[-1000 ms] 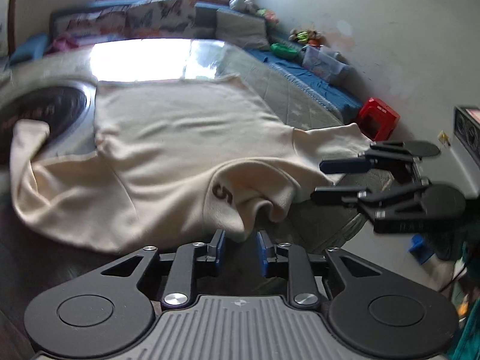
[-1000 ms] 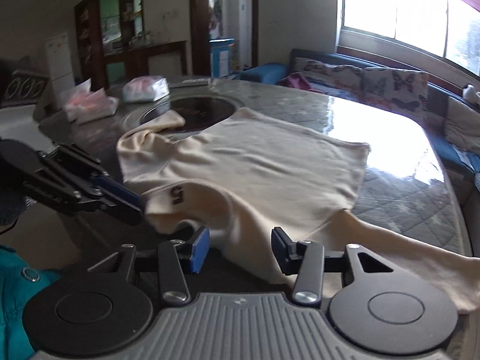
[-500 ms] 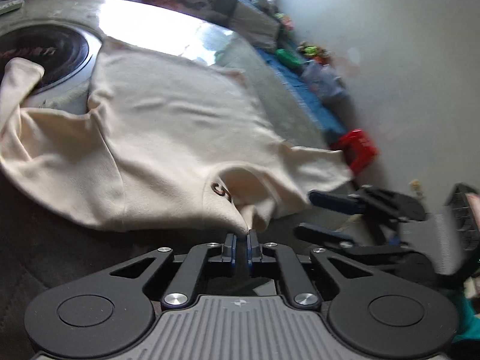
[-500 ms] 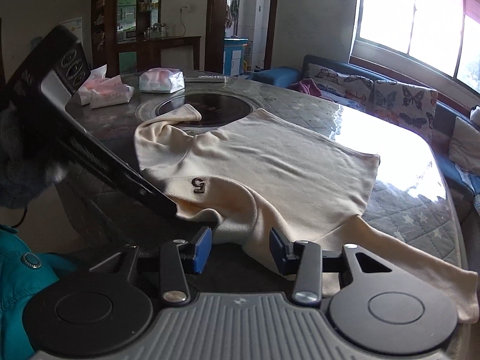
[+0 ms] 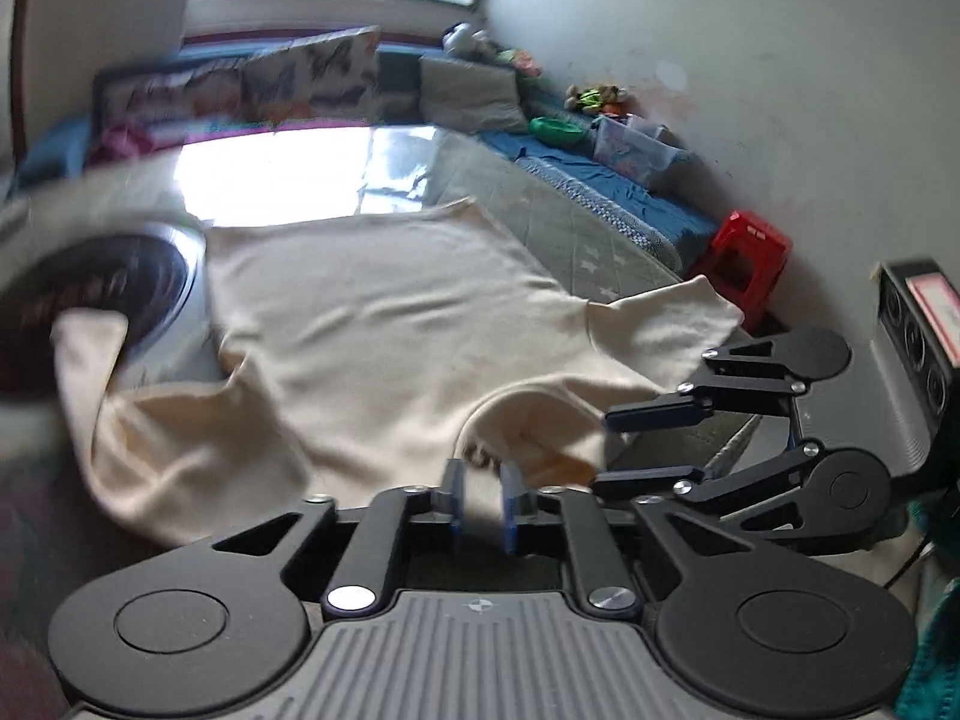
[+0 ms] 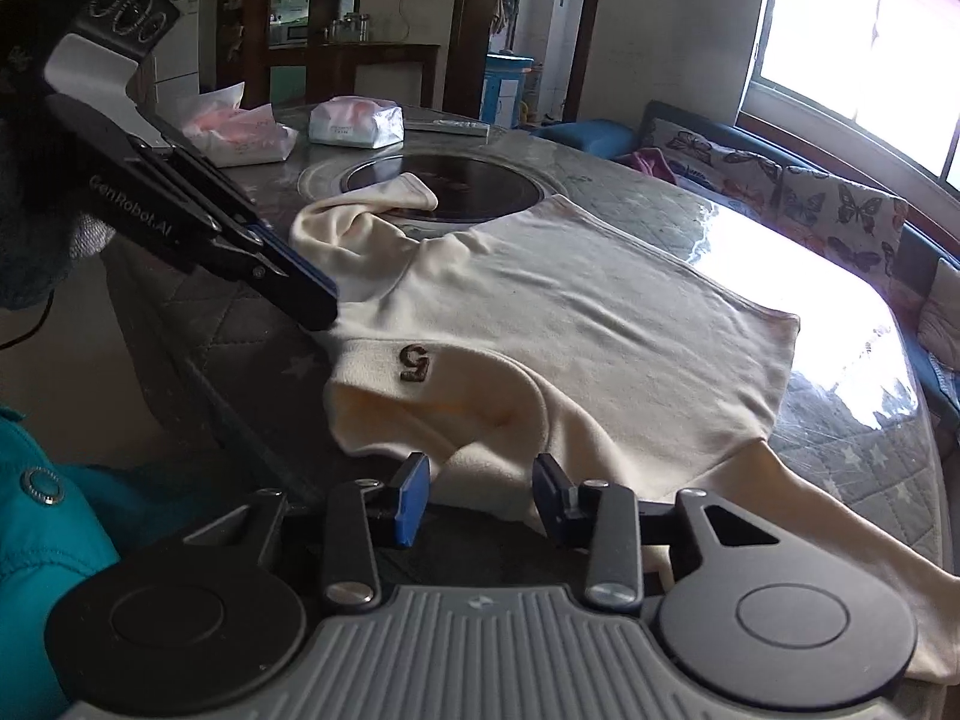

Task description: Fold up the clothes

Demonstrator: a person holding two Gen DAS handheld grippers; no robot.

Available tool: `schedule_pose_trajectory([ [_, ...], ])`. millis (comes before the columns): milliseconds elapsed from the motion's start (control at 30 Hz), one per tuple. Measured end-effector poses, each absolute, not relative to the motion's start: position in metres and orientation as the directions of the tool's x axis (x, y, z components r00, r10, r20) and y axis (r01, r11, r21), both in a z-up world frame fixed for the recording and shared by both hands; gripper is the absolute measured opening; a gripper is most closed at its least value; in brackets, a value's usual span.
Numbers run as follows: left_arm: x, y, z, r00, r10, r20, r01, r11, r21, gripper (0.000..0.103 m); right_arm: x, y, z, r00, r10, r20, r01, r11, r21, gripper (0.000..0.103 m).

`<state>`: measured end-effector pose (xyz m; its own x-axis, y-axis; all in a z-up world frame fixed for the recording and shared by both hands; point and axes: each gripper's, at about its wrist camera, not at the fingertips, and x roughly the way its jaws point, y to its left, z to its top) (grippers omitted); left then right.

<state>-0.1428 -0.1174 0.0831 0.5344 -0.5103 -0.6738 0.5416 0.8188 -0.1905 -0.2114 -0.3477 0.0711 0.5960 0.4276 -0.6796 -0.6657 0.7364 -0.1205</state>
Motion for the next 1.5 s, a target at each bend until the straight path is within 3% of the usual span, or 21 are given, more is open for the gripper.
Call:
schedule_pose_trajectory([
  [100,-0.139,-0.136,0.075,0.531,-0.497,-0.686,0.579,0.804,-0.134,0.037,-0.208,-0.345,0.068,0.597,0.413,-0.687,-0.656,0.744,-0.123,0.027],
  [200,-0.139,-0.149,0.062,0.530,-0.464,-0.710,0.606,0.793,-0.066,0.037,-0.204,-0.342,0.066,0.599,0.399,-0.695,-0.647,0.752,-0.126,0.011],
  [300,-0.140,-0.150,0.054,0.532,-0.444,-0.721,0.626,0.779,-0.018,0.034,-0.205,-0.345,0.069,0.602,0.396,-0.693,-0.638,0.760,-0.119,0.004],
  [400,-0.144,-0.143,0.054,0.524,-0.470,-0.710,0.650,0.760,-0.023,0.015,-0.211,-0.354,0.082,0.615,0.404,-0.677,-0.632,0.766,-0.116,0.002],
  [500,-0.147,-0.132,0.058,0.504,-0.523,-0.687,0.670,0.739,-0.071,0.009,-0.217,-0.362,0.092,0.577,0.439,-0.689,-0.653,0.754,-0.067,0.001],
  [633,-0.147,-0.125,0.059,0.470,-0.564,-0.679,0.693,0.712,-0.112,0.009,-0.221,-0.360,0.086,0.506,0.451,-0.735,-0.712,0.700,-0.061,0.004],
  [767,-0.144,-0.122,0.069,0.476,-0.593,-0.649,0.693,0.707,-0.138,0.009,-0.215,-0.361,0.095,0.553,0.465,-0.691,-0.682,0.729,-0.056,0.005],
  [900,-0.127,-0.128,0.075,0.522,-0.582,-0.624,0.654,0.742,-0.145,0.010,-0.191,-0.361,0.097,0.596,0.458,-0.660,-0.636,0.771,-0.039,0.007],
  [1167,-0.109,-0.134,0.035,0.479,-0.546,-0.687,0.607,0.772,-0.190,0.011,-0.171,-0.349,0.060,0.518,0.443,-0.731,-0.662,0.749,-0.015,0.010],
  [1267,-0.110,-0.118,0.043,0.493,-0.570,-0.658,0.594,0.773,-0.224,0.011,-0.175,-0.350,0.063,0.507,0.449,-0.736,-0.681,0.732,-0.023,0.013],
  [1367,-0.100,-0.098,0.054,0.584,-0.516,-0.626,0.530,0.827,-0.187,0.012,-0.169,-0.356,0.076,0.516,0.466,-0.719,-0.673,0.740,-0.004,0.025],
  [1500,-0.066,-0.063,0.057,0.690,-0.368,-0.623,0.344,0.924,-0.166,0.016,-0.152,-0.360,0.082,0.545,0.462,-0.700,-0.644,0.765,0.003,0.032],
])
